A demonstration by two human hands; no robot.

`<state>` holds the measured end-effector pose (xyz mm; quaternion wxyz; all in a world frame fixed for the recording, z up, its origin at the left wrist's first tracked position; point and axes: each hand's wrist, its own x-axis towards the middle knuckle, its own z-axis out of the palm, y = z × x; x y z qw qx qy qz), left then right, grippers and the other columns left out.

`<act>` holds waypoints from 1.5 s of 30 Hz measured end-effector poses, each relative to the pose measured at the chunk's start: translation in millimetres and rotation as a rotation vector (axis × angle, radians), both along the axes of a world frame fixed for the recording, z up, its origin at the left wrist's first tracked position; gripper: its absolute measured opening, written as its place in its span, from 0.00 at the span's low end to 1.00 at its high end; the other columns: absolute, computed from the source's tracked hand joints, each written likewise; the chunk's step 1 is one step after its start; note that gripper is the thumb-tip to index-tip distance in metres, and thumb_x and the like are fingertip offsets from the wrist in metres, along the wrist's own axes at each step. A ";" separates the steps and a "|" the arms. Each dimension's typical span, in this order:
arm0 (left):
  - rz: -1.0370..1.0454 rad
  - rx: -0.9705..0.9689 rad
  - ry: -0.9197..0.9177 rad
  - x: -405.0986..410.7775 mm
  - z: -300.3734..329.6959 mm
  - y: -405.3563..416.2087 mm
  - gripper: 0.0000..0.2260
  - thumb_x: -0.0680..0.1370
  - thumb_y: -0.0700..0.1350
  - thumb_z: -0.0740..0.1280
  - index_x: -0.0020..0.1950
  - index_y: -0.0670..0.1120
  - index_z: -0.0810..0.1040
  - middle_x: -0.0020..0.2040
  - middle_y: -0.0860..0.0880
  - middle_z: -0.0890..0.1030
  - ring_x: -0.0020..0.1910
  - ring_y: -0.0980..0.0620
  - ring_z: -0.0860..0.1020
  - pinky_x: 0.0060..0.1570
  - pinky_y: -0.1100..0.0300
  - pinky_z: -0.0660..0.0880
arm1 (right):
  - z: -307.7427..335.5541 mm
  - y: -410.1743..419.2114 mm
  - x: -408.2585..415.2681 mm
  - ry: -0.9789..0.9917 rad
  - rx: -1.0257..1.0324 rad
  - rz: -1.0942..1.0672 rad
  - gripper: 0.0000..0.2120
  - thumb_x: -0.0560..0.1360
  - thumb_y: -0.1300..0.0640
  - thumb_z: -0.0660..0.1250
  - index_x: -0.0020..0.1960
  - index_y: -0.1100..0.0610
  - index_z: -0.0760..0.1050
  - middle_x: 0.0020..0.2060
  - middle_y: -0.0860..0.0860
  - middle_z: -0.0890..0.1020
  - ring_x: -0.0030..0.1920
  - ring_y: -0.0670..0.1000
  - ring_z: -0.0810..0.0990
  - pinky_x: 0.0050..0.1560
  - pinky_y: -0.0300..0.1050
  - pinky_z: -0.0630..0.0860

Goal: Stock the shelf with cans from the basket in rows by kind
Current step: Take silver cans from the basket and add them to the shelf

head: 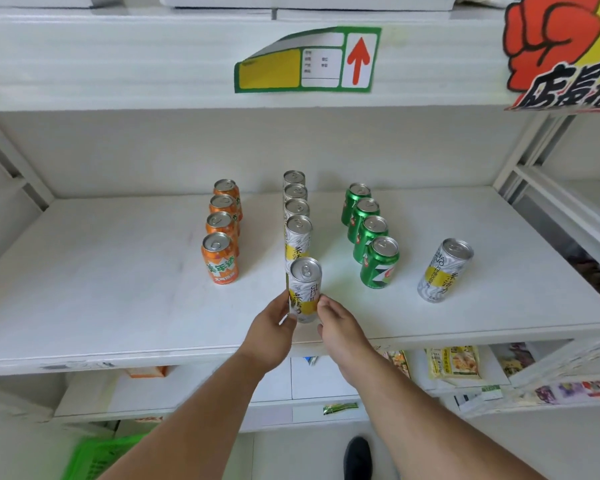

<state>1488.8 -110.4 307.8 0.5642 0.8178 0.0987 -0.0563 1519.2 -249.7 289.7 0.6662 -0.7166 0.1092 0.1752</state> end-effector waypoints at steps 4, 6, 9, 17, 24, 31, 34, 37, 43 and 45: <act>0.014 0.005 -0.029 -0.2 -5.2 3.1 0.21 0.83 0.41 0.60 0.76 0.53 0.70 0.67 0.58 0.78 0.65 0.61 0.76 0.69 0.60 0.71 | -0.3 2.8 5.6 -0.002 0.023 -0.001 0.15 0.86 0.47 0.57 0.69 0.40 0.76 0.62 0.44 0.80 0.58 0.46 0.76 0.72 0.60 0.71; 0.052 0.001 -0.039 -1.8 -6.0 4.0 0.20 0.83 0.39 0.60 0.75 0.51 0.71 0.64 0.58 0.79 0.58 0.64 0.78 0.58 0.73 0.73 | 1.0 3.8 9.8 -0.005 0.021 0.022 0.12 0.84 0.45 0.58 0.59 0.35 0.79 0.60 0.41 0.81 0.59 0.46 0.77 0.73 0.63 0.71; 0.099 -0.006 -0.042 -3.8 -6.4 6.1 0.19 0.83 0.37 0.60 0.72 0.49 0.74 0.63 0.57 0.79 0.57 0.70 0.76 0.53 0.81 0.68 | -5.8 1.8 18.1 -0.012 0.025 0.068 0.11 0.79 0.41 0.60 0.50 0.30 0.80 0.63 0.39 0.80 0.67 0.46 0.76 0.77 0.56 0.68; 0.060 -0.019 0.020 2.2 -16.3 6.6 0.19 0.85 0.42 0.58 0.75 0.55 0.71 0.66 0.59 0.78 0.64 0.60 0.75 0.61 0.73 0.70 | -13.7 4.3 16.6 0.013 0.014 0.017 0.16 0.86 0.48 0.58 0.45 0.36 0.80 0.48 0.32 0.81 0.53 0.42 0.78 0.70 0.50 0.72; 0.082 -0.050 0.023 16.9 -16.8 1.3 0.19 0.86 0.47 0.57 0.77 0.55 0.67 0.60 0.54 0.81 0.40 0.59 0.75 0.39 0.76 0.72 | -16.8 7.6 35.1 -0.030 0.038 0.045 0.13 0.86 0.49 0.57 0.51 0.38 0.78 0.54 0.32 0.79 0.56 0.35 0.76 0.72 0.45 0.70; 0.093 -0.030 0.047 38.0 -13.2 4.5 0.19 0.85 0.49 0.57 0.77 0.54 0.68 0.70 0.52 0.77 0.71 0.49 0.72 0.73 0.52 0.67 | -3.7 11.5 54.6 -0.017 0.024 0.066 0.18 0.87 0.48 0.56 0.72 0.50 0.75 0.61 0.45 0.79 0.65 0.47 0.76 0.74 0.48 0.69; 0.090 -0.009 0.052 43.7 -13.7 4.9 0.20 0.85 0.49 0.57 0.78 0.54 0.67 0.71 0.52 0.76 0.72 0.49 0.71 0.74 0.51 0.66 | -4.2 12.5 61.2 -0.021 0.010 0.072 0.18 0.87 0.49 0.56 0.73 0.51 0.75 0.62 0.46 0.78 0.66 0.49 0.77 0.73 0.47 0.69; 0.089 0.021 0.049 47.2 -14.6 6.7 0.19 0.85 0.49 0.57 0.77 0.54 0.67 0.69 0.50 0.78 0.70 0.48 0.73 0.73 0.52 0.68 | -4.6 13.3 63.6 -0.008 0.017 0.063 0.17 0.87 0.48 0.56 0.71 0.48 0.76 0.62 0.45 0.79 0.67 0.48 0.77 0.72 0.46 0.69; 0.081 0.029 0.035 46.0 -10.6 9.4 0.19 0.85 0.48 0.57 0.77 0.54 0.68 0.68 0.57 0.77 0.68 0.54 0.74 0.72 0.55 0.68 | -6.8 13.2 64.3 -0.016 0.036 0.063 0.14 0.87 0.48 0.57 0.66 0.46 0.77 0.60 0.45 0.81 0.62 0.46 0.77 0.71 0.44 0.69; 0.094 0.008 0.027 40.7 -11.5 8.0 0.19 0.85 0.47 0.58 0.77 0.54 0.68 0.69 0.58 0.75 0.69 0.55 0.73 0.73 0.54 0.67 | -5.8 10.6 62.1 -0.020 0.009 0.078 0.18 0.86 0.47 0.56 0.71 0.49 0.76 0.59 0.47 0.79 0.60 0.46 0.76 0.70 0.44 0.69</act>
